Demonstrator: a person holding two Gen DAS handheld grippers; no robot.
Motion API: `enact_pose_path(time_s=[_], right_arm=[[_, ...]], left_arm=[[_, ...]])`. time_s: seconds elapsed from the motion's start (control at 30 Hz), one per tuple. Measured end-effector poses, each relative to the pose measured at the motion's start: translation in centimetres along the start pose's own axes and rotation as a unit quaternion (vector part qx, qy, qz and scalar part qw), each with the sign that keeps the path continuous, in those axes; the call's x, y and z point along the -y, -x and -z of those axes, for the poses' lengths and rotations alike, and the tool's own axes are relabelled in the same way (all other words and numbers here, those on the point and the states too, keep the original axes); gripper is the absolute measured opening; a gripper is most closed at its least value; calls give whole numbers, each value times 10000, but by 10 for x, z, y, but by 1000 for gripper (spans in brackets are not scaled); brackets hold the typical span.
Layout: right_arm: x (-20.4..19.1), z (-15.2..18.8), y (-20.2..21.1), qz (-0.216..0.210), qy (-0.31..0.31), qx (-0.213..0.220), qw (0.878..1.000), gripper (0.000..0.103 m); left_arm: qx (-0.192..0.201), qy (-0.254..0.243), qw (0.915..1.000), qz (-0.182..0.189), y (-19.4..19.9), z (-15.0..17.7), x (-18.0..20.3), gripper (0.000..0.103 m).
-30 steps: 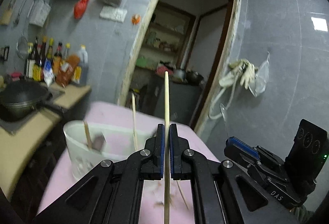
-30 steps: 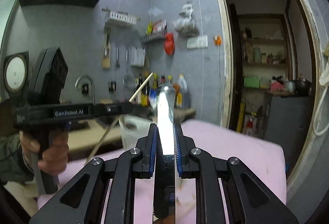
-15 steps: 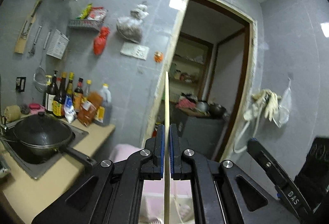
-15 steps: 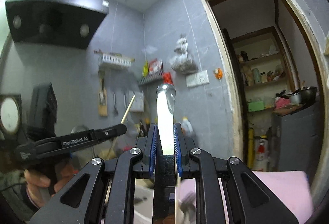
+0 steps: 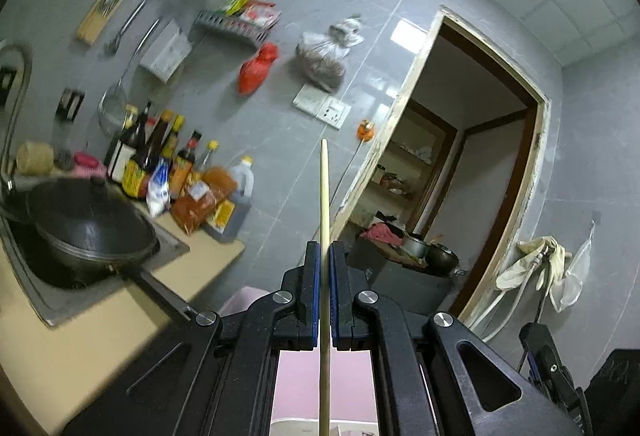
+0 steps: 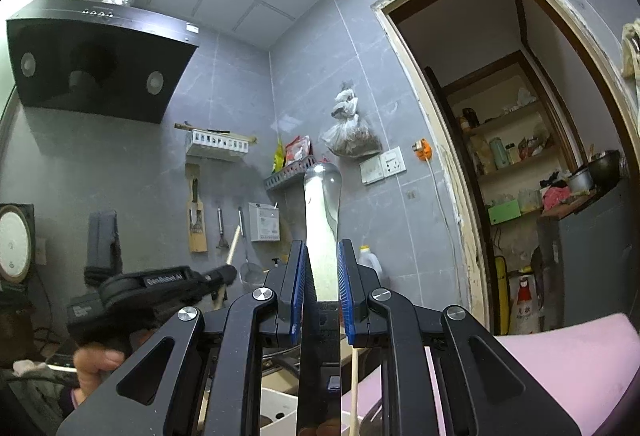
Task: Organize utensils
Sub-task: 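Carry the spatula and chopstick up over the white caddy with both tools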
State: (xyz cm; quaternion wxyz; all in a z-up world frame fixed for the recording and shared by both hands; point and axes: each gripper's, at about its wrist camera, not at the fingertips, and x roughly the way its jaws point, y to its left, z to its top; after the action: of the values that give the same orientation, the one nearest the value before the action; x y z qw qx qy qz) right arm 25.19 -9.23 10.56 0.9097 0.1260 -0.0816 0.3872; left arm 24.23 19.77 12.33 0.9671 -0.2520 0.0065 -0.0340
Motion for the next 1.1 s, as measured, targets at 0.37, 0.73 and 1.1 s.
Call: enact_pose_path(time_s=[0.37, 0.73, 1.1], right_arm=[[13, 21, -4, 152, -112, -136, 9997, 14], [-2, 34, -3, 257, 350, -207, 9988, 14], [-8, 41, -2, 381, 578, -171, 9975, 14]], left_arm=[[291, 55, 9990, -321, -2, 35, -8, 2], [408, -496, 9967, -488, 0, 56, 8, 2], [494, -534, 9963, -451, 9, 62, 8, 2]])
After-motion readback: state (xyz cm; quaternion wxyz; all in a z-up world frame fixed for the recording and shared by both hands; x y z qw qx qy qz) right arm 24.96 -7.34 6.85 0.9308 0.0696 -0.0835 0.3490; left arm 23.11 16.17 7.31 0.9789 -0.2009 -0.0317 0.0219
